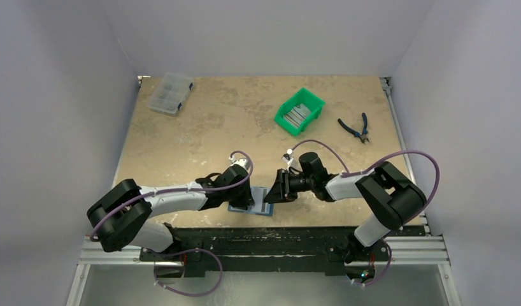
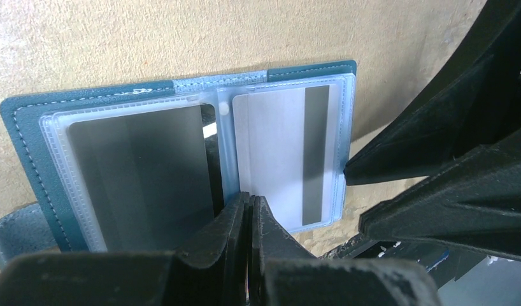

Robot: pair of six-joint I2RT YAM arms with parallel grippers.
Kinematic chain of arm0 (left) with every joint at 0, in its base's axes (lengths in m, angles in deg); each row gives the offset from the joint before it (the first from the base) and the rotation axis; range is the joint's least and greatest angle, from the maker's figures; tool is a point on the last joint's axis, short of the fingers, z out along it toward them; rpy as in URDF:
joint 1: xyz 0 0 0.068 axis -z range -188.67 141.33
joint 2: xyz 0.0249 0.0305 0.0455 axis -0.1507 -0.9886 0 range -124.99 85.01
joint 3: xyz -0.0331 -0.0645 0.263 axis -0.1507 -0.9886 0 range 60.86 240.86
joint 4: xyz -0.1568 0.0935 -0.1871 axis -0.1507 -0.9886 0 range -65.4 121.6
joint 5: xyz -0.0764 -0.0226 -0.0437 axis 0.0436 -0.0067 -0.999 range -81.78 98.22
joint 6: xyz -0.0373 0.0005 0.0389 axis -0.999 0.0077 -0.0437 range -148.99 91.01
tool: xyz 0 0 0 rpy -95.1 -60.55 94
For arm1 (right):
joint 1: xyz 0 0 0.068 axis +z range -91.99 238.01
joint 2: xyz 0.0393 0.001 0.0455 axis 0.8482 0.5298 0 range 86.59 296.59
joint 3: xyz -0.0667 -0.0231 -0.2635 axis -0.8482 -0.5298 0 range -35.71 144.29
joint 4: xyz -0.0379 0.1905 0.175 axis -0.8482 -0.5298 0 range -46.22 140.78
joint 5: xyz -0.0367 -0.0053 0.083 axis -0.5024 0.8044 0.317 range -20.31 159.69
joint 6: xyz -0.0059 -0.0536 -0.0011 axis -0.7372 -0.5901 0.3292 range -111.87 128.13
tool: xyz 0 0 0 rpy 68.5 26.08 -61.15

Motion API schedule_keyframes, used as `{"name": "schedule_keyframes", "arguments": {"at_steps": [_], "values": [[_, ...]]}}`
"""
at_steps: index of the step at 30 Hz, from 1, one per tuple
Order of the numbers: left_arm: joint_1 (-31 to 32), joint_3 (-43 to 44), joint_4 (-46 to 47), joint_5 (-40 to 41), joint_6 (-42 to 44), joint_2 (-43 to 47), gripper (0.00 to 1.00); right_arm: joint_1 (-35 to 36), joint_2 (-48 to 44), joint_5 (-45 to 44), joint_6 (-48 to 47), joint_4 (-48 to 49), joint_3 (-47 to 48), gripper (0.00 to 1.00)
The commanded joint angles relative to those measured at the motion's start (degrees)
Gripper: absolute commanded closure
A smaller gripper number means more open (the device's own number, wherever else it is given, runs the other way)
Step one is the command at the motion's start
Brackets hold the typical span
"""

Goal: Put the credit cards into the card holder
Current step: Turn over the card slot in the card holder.

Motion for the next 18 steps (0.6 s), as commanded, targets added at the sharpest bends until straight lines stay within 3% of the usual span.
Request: {"name": "schedule_keyframes", "arguments": {"at_steps": [1, 18], "values": [[-0.4, -2.37, -1.81, 1.39, -0.04, 0.29, 1.0, 0.98, 1.67, -1.32, -0.66, 0.25, 2.14, 0.56], [-0.36, -5.25, -0.71, 1.37, -1.2, 2.57, 1.0, 1.74, 1.6, -3.38, -1.67, -2.64, 1.55, 0.54]]}}
